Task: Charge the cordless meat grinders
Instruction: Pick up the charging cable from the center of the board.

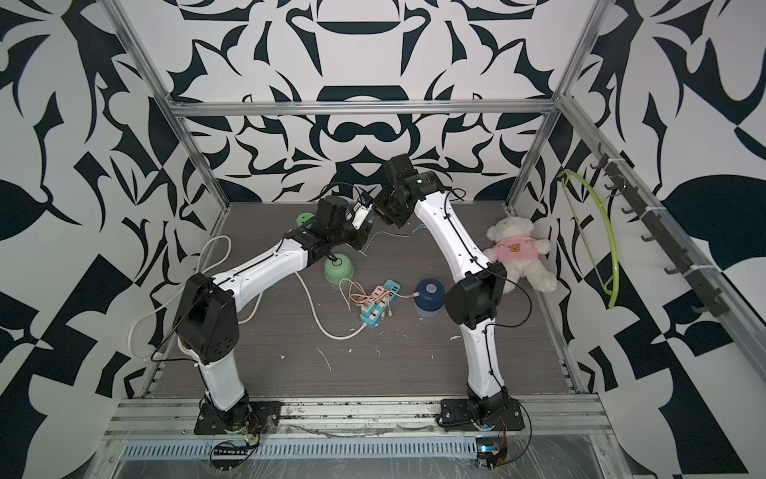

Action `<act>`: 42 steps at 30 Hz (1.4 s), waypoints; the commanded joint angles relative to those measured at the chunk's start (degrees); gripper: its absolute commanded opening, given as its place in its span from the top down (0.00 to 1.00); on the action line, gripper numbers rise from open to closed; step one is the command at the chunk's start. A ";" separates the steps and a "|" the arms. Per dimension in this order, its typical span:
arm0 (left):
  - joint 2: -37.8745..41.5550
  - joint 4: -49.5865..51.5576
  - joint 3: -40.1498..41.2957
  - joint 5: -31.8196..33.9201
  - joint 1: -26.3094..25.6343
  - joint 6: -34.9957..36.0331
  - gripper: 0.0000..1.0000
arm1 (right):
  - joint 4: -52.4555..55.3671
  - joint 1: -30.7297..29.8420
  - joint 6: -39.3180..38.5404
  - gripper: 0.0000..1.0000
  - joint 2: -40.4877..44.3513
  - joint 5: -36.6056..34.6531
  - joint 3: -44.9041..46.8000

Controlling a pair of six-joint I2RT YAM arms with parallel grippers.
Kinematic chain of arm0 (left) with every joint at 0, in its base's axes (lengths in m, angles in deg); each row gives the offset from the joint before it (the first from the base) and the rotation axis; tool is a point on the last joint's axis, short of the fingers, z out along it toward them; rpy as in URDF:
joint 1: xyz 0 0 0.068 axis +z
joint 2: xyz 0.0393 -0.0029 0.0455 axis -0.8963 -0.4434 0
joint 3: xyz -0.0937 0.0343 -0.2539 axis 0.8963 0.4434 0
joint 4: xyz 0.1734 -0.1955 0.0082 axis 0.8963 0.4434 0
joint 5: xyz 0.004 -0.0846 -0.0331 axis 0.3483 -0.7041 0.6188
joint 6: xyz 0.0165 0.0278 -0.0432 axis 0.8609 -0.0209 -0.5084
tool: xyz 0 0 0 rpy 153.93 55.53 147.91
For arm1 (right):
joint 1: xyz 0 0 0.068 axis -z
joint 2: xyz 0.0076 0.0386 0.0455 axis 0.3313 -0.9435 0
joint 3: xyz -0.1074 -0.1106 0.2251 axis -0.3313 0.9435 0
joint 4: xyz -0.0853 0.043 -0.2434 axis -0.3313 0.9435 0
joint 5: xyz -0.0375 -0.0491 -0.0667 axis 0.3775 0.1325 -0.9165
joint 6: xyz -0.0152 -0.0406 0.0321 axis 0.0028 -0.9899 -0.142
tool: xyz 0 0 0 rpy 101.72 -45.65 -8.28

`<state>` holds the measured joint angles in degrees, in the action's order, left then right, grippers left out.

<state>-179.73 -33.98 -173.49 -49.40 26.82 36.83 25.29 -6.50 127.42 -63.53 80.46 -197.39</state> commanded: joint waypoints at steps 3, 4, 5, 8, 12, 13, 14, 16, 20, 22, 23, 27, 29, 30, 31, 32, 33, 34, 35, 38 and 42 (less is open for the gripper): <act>1.91 -2.62 0.46 0.39 -2.34 4.41 1.00 | -0.99 -0.52 1.90 0.85 -0.51 1.55 -0.25; 1.91 -2.71 0.55 0.34 -2.44 4.50 1.00 | -1.43 -0.52 2.28 0.84 -0.50 2.00 0.05; 1.91 -3.02 0.71 0.26 -2.43 4.59 1.00 | -1.95 -0.52 2.53 0.84 -0.43 2.32 0.35; 2.16 -4.06 1.30 -0.73 -2.56 4.33 1.00 | -4.21 -0.52 3.60 0.85 0.06 3.58 2.24; 2.94 -6.09 2.80 -2.81 -2.43 3.28 1.00 | -6.85 -0.44 4.00 0.93 1.22 4.09 4.67; 3.10 -6.39 3.15 -3.23 -2.46 3.12 1.00 | -7.34 -0.37 3.93 0.93 1.63 4.14 5.32; 3.21 -6.58 3.38 -3.62 -2.43 2.88 1.00 | -8.11 -0.27 4.00 0.91 2.04 4.14 6.07; 3.45 -6.86 3.74 -4.30 -2.43 2.50 1.00 | -10.52 -0.10 4.12 0.89 3.21 4.22 8.23; 3.59 -7.38 4.16 -5.12 -2.43 1.87 1.00 | -12.74 0.09 4.65 0.84 4.67 3.96 11.09; 3.60 -7.47 4.16 -5.37 -2.43 1.47 1.00 | -13.96 0.09 4.67 0.82 5.15 4.44 11.87; 3.58 -7.47 4.22 -5.33 -2.43 1.28 1.00 | -14.67 0.10 4.56 0.82 5.52 4.84 12.26; 3.79 -7.56 4.28 -6.35 -1.45 -1.32 1.00 | -20.16 0.69 3.06 0.82 9.90 6.13 18.08; 3.82 -7.52 4.25 -6.51 -1.24 -1.73 1.00 | -23.40 1.44 2.91 0.81 12.72 7.08 22.80; 3.76 -7.63 4.25 -6.53 -1.12 -2.01 1.00 | -24.82 1.81 2.77 0.82 13.96 7.57 25.05; 3.76 -7.78 4.25 -6.85 -0.94 -2.53 1.00 | -26.11 2.14 2.49 0.82 15.33 7.93 27.43; 3.82 -7.91 4.25 -7.11 -0.70 -3.12 1.00 | -27.20 2.35 1.85 0.81 16.59 8.00 29.29; 3.76 -7.91 4.23 -7.45 -0.50 -3.68 1.00 | -28.89 2.47 1.19 0.81 17.95 8.00 31.33; 3.76 -7.91 4.25 -7.63 -0.41 -3.92 1.00 | -30.85 2.67 0.81 0.80 19.26 8.08 33.30; 3.68 -7.85 4.25 -7.73 -0.40 -3.98 1.00 | -32.68 2.73 0.71 0.79 20.26 8.38 34.90; 3.58 -7.74 4.26 -7.92 -0.41 -4.44 1.00 | -35.30 2.92 0.09 0.76 21.36 10.02 36.55; 3.32 -7.49 3.98 -7.62 -0.41 -4.71 1.00 | -35.49 2.91 -0.22 0.72 22.02 10.82 37.28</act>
<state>-177.65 -41.15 -169.71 -55.24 26.82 32.79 -4.65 -3.22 128.47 -43.93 88.72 -160.48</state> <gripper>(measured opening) 0.096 0.274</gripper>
